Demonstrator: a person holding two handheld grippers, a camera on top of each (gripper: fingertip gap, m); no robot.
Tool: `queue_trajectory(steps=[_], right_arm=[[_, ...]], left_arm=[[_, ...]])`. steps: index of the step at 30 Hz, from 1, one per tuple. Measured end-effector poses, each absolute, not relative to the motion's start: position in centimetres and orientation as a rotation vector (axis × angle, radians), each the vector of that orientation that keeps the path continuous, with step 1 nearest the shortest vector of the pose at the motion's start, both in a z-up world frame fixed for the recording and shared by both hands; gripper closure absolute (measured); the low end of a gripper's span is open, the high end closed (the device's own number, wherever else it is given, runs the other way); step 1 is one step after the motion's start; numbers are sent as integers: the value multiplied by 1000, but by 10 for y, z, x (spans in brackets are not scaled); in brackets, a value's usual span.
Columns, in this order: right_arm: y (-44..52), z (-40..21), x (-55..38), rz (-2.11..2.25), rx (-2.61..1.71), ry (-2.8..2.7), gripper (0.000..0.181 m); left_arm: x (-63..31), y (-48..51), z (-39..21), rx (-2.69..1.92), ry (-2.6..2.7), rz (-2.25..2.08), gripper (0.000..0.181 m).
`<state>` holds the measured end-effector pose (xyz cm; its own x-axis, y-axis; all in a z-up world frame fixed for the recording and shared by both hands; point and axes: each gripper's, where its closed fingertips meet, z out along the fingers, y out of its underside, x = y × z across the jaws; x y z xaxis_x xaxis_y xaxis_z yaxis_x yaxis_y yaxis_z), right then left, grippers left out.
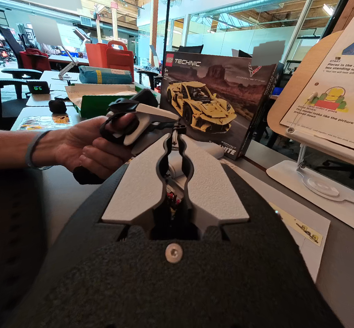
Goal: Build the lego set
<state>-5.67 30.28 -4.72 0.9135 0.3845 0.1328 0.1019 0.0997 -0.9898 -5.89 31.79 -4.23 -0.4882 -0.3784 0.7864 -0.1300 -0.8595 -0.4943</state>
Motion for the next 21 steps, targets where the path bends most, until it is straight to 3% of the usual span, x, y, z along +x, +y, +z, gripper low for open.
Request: queue_trajectory(steps=[21], right_arm=[[308, -51, -53, 34, -1439, -447, 162]], left_arm=[[-54, 310, -47, -1540, 637, -2605, 179]])
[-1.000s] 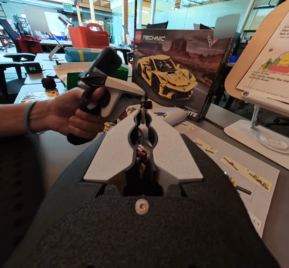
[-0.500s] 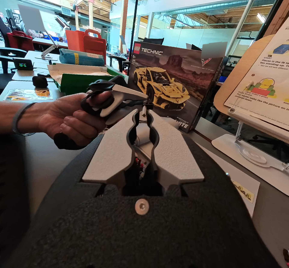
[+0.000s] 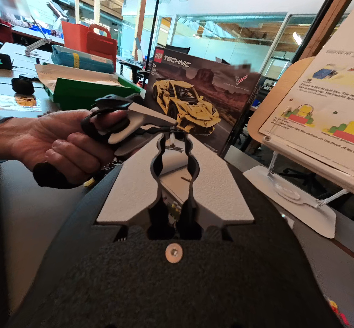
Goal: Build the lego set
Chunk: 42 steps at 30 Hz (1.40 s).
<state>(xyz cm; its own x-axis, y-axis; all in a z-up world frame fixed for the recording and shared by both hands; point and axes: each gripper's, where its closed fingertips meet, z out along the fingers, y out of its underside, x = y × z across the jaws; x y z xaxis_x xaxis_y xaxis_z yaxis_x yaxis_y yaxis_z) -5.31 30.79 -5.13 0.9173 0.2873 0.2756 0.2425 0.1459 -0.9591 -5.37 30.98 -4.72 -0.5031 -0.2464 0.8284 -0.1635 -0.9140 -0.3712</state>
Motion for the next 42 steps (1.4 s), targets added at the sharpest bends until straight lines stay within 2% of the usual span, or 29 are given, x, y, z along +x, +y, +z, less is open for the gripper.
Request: queue_trajectory(steps=[15, 20, 22, 27, 32, 39, 42], right_arm=[[303, -50, -54, 199, -1462, -413, 167], [282, -65, -42, 244, -1583, -345, 168], [270, -84, -37, 257, -1683, -316, 167], [264, -111, -28, 233, -1758, -252, 167], [262, -110, -26, 240, -1740, -250, 167], [257, -109, -27, 258, -1730, -255, 167], [257, -109, -27, 276, -1726, -252, 167]], left_arm=[[-54, 298, -43, -1497, 842, -2435, 178], [-69, 324, -65, -1610, 1128, -1870, 156], [-84, 316, -79, -1661, 1337, -1649, 156], [-114, 301, -165, -1784, 1978, -726, 156], [-106, 270, -193, -1783, 2190, -541, 156], [-101, 276, -208, -1825, 2234, -401, 159], [-102, 277, -214, -1846, 2236, -398, 175]])
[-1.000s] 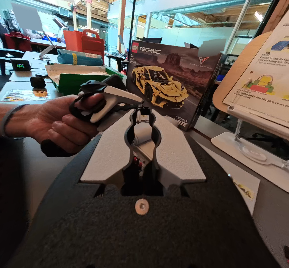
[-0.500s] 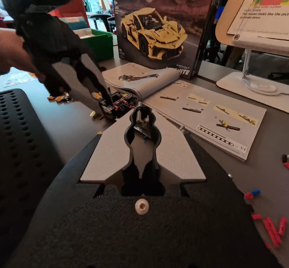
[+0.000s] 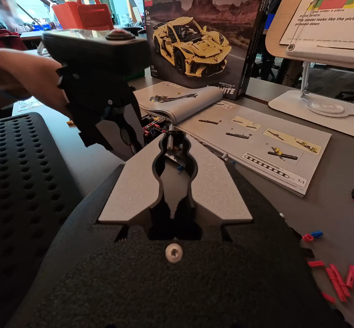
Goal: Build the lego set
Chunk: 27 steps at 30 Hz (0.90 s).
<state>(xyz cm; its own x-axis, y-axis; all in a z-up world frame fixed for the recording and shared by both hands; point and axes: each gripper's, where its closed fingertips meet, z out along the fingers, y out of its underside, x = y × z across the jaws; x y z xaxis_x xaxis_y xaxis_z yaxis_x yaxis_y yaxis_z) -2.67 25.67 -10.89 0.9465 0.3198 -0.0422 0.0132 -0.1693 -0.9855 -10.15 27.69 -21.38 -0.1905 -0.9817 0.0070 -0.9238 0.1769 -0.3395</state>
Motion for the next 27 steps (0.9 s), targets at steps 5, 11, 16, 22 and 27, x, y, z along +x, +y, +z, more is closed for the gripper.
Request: queue_trajectory(steps=[5, 11, 16, 22, 27], right_arm=[[255, -104, -22, 332, -1700, -208, 168], [251, -83, -31, 627, -1596, -117, 167], [261, -71, -58, 863, -1576, -27, 167], [270, -64, -79, 1010, -1510, -110, 167], [262, -61, -74, 978, -1474, -124, 167]], left_arm=[[-105, 284, -213, -1852, 2232, -485, 175], [-75, 282, -98, -1619, 1666, -1647, 175], [-89, 300, -45, -1420, 1259, -2185, 176], [-104, 316, -42, -1348, 1142, -2292, 176], [-104, 298, -48, -1352, 1214, -2260, 176]])
